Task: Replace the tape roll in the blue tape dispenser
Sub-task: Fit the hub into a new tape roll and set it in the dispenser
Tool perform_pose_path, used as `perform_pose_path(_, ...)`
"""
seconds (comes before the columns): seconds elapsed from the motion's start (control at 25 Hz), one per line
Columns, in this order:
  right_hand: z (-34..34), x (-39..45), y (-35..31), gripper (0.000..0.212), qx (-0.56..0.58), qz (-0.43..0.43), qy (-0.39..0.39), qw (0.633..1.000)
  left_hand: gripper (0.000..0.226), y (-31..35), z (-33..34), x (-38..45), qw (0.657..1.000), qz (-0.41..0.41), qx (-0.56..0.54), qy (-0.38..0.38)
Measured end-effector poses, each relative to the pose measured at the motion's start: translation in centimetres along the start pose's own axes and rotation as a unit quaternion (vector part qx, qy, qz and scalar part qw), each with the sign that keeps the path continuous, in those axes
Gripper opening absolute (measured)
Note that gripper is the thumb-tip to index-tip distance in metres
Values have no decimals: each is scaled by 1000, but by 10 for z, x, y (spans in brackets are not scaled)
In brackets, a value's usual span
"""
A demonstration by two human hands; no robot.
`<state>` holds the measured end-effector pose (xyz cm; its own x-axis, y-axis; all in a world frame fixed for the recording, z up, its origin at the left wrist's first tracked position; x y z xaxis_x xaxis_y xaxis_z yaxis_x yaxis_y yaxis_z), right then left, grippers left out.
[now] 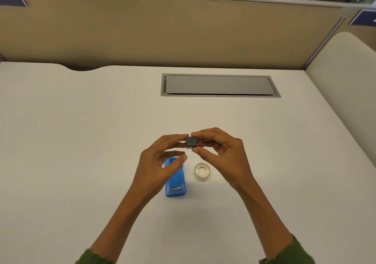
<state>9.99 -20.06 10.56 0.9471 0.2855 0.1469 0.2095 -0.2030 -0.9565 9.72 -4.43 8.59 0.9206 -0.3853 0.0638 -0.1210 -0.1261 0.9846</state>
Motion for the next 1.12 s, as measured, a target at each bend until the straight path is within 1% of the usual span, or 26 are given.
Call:
perform_pose_path(0.12,8,-4,-6,28,6,-5,-13,1000,38,9,0,-12,999,-3,-36,38)
perform_pose_path(0.2,12,-6,-7,31,8,-7,-35,999,31,12,-3,-15,998,0,-39,59)
perform_pose_path(0.28,9,-9,2,42,22,11,-49,999,24,12,-4,-19,997,4,-41,61)
perform_pose_path(0.32,3,-11,13,48,15,33,-40,999,23,12,-4,-21,997,4,-45,60)
perform_pose_path(0.36,-2,-14,27,54,-14,63,-26,998,24,11,-4,-23,997,3,-52,60)
perform_pose_path(0.4,-6,-17,45,58,-70,105,-21,992,25,11,-4,-25,996,1,-62,62)
perform_pose_path(0.44,-6,-19,65,62,-143,153,-38,977,26,11,-4,-27,995,-1,-71,65)
perform_pose_path(0.52,9,-27,103,66,-283,223,-119,925,27,12,-4,-30,994,-5,-80,69)
perform_pose_path(0.56,18,-30,117,67,-333,229,-152,902,27,12,-3,-31,994,-5,-80,69)
perform_pose_path(0.6,26,-32,126,65,-368,220,-163,889,27,13,-3,-32,995,-5,-77,67)
perform_pose_path(0.64,29,-32,128,61,-384,204,-153,887,27,14,-3,-32,995,-6,-72,67)
perform_pose_path(0.68,29,-31,127,57,-380,189,-134,895,27,14,-3,-33,995,-9,-68,68)
perform_pose_path(0.76,24,-30,120,51,-313,185,-91,927,27,15,-3,-35,995,-11,-65,73)
perform_pose_path(0.8,18,-31,113,50,-252,183,-63,948,27,15,-4,-35,995,-10,-66,78)
perform_pose_path(0.88,6,-36,91,49,-84,158,-1,984,27,16,-5,-37,994,-12,-66,88)
perform_pose_path(0.96,0,-40,62,50,59,124,16,990,27,17,-5,-38,993,-14,-65,93)
perform_pose_path(1.0,-2,-41,49,50,99,108,12,989,27,18,-3,-37,994,-13,-65,91)
perform_pose_path(1.04,-4,-42,35,51,118,92,5,989,27,20,-2,-37,994,-13,-64,89)
perform_pose_path(1.12,-6,-43,9,52,121,61,-4,991,28,25,2,-37,994,-11,-70,84)
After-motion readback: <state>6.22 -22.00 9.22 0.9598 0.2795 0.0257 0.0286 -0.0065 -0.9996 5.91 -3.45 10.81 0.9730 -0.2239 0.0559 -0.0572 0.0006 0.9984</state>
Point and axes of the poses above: each hand's wrist, its own x-axis towards the middle knuckle, its own z-axis out of the palm, y = z × x, the point moved 7 cm from there along x, towards the middle knuckle, and after that the axes turned 12 degrees about -y, right-handed, at the moved point
